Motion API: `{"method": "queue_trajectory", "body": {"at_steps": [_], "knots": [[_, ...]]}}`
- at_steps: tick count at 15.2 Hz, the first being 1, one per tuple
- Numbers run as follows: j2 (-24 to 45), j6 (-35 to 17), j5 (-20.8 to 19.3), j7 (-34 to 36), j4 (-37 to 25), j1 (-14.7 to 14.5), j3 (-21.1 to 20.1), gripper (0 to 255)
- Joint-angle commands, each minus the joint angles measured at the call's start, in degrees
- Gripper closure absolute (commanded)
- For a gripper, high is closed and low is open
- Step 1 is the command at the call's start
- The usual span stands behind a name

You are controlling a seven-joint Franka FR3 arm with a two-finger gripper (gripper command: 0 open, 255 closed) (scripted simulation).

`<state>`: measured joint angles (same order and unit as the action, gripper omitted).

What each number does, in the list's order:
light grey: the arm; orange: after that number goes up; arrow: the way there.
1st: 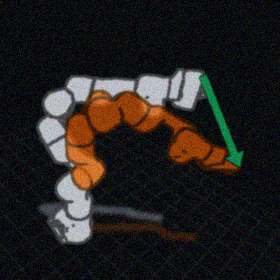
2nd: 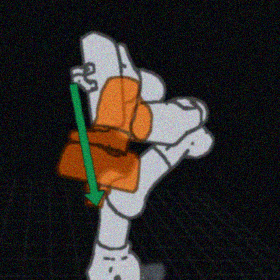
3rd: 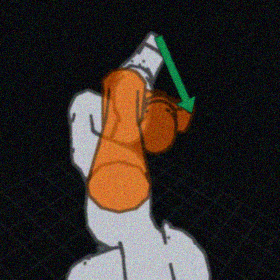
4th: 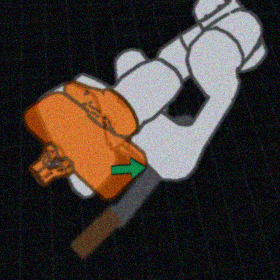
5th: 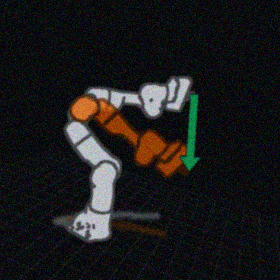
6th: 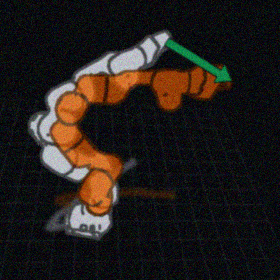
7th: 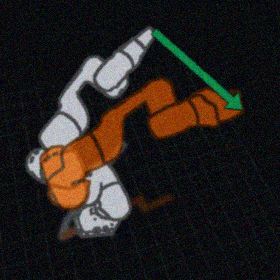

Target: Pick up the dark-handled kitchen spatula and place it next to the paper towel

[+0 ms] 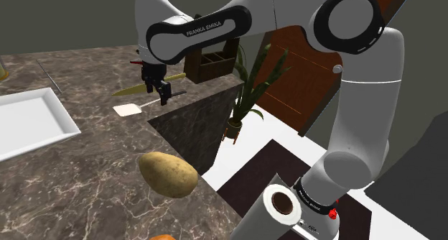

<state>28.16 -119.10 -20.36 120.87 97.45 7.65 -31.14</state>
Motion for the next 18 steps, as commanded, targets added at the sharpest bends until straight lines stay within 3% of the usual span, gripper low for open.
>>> {"method": "queue_trajectory", "body": {"at_steps": [1,3,4,13,18], "knots": [[0.0,0.0,0.0,0.0,0.0,0.0,0.0,0],[0.0,0.0,0.0,0.0,0.0,0.0,0.0,0],[0.0,0.0,0.0,0.0,0.0,0.0,0.0,255],[0.0,0.0,0.0,0.0,0.0,0.0,0.0,255],[-1.7,2.9,1.2,-0.9,-1.5,0.3,-0.6,255]]}}
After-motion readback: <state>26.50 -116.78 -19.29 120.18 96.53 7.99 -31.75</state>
